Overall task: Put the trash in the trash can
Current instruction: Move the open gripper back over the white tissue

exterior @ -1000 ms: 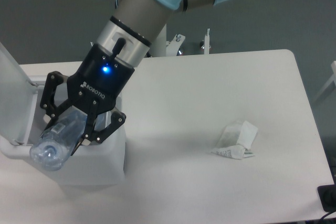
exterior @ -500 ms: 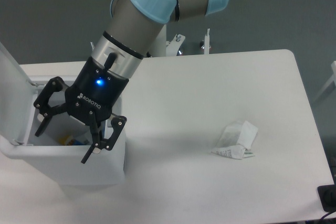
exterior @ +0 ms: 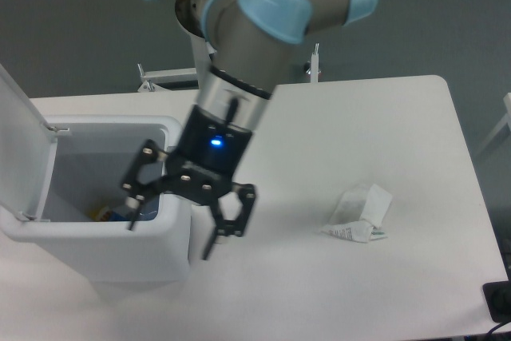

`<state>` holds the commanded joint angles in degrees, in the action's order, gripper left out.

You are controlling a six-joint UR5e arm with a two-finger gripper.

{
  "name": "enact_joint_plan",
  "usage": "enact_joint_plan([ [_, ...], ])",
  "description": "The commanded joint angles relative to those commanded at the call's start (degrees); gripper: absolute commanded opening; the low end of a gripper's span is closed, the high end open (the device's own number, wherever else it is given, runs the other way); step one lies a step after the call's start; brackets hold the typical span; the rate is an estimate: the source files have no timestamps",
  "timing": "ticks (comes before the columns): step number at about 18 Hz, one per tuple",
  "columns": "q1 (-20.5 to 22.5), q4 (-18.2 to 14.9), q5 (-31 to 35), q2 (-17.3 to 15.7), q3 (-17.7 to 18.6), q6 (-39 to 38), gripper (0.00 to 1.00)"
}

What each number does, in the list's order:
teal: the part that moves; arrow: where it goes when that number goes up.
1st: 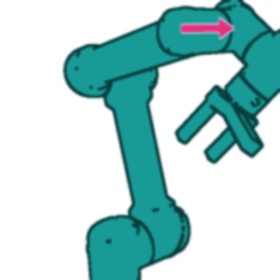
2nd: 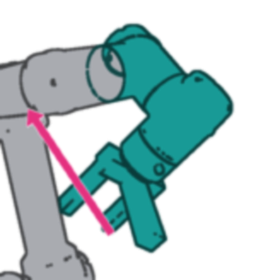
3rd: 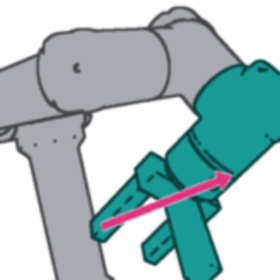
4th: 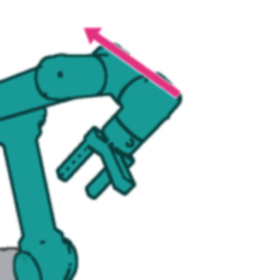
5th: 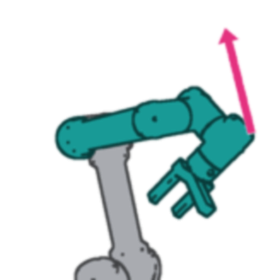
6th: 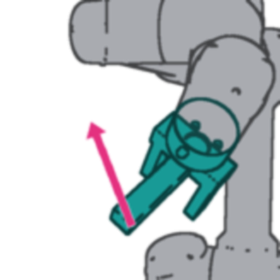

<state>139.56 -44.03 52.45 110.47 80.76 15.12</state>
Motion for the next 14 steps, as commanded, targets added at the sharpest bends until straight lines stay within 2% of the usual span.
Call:
enact_joint_plan([
  [4,2.2,-0.09,5.55,1.41,2.46,0.43,1.0],
  [8,6.42,-0.18,5.91,1.68,7.11,0.88,1.0],
  [10,8.0,-0.44,5.99,1.68,7.83,1.14,1.0],
  [12,8.89,-1.06,9.66,2.12,8.53,2.45,1.0],
  [14,9.24,-1.14,15.64,2.2,10.81,6.04,1.0],
])
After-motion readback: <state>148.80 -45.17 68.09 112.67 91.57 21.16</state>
